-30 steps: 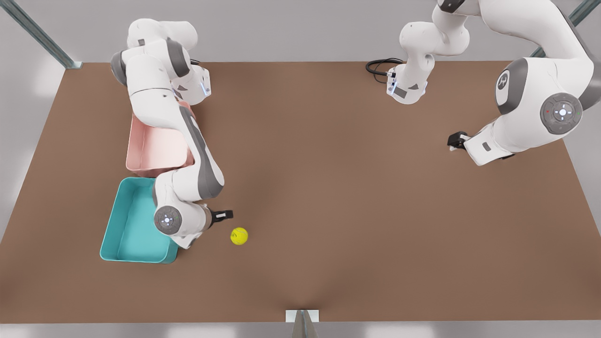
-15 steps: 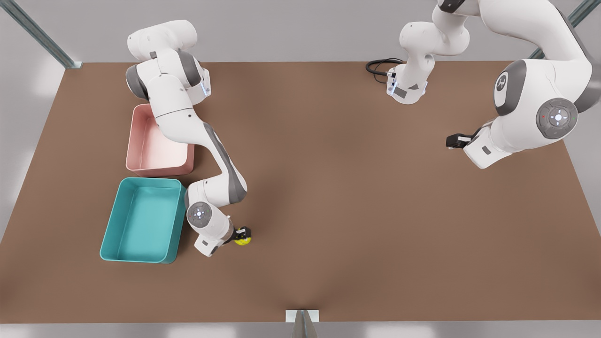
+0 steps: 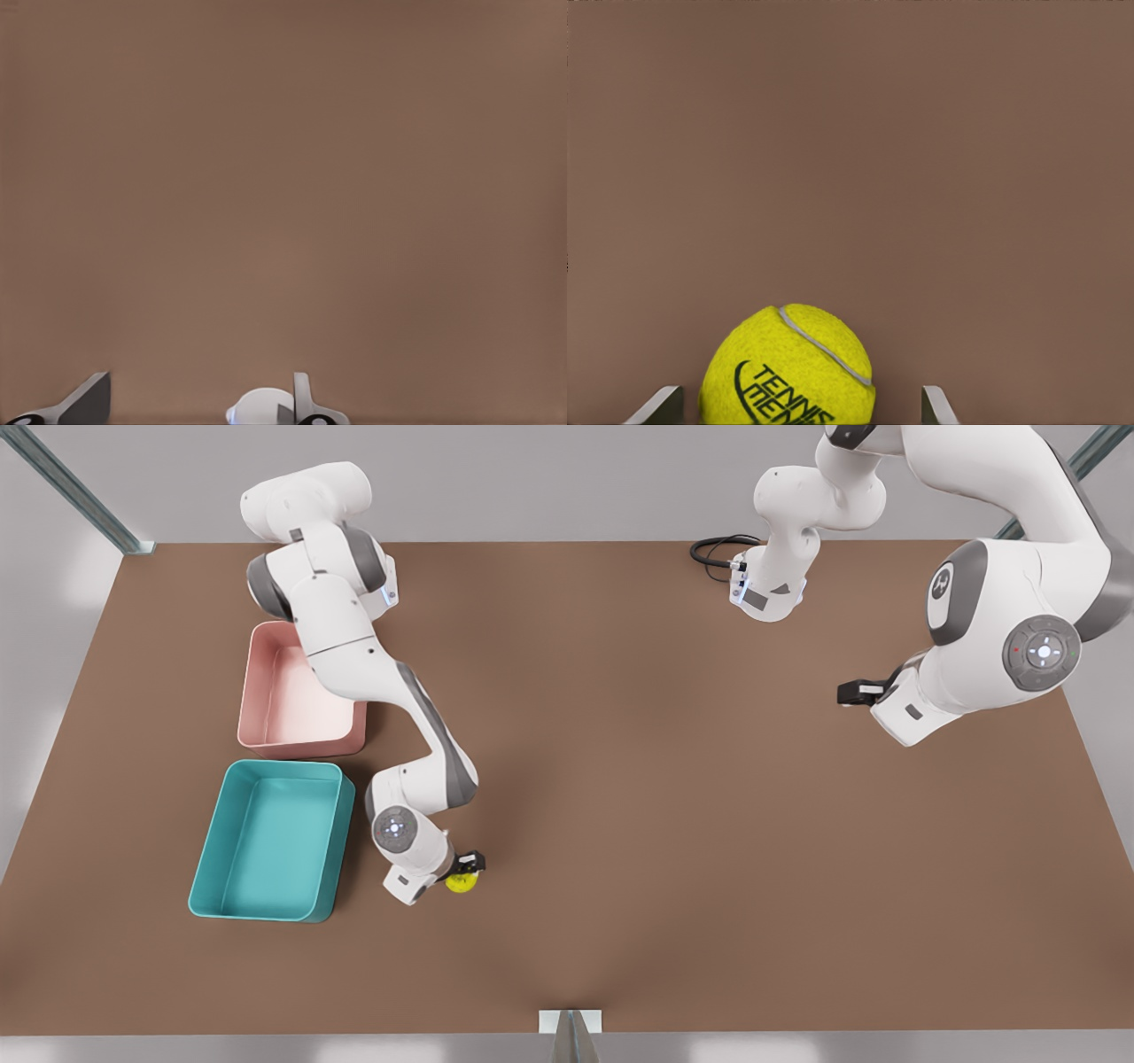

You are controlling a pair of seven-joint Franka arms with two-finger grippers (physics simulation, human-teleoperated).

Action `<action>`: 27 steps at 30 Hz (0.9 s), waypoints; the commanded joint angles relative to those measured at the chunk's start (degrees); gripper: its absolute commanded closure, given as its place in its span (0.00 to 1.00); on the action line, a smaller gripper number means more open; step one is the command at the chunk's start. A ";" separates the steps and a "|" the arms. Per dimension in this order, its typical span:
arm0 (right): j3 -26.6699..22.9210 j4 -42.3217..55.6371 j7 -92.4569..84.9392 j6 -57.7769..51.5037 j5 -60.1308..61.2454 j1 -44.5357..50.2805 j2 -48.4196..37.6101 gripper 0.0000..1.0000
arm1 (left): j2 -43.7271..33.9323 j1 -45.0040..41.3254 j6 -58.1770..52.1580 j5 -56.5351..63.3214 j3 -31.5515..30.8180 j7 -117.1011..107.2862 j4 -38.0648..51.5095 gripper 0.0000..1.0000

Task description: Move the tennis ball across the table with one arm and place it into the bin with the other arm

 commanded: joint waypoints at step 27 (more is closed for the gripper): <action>0.01 4.13 1.40 1.54 -0.03 0.06 5.22 0.22 | 0.15 0.09 0.22 0.18 0.00 -3.08 0.04 0.00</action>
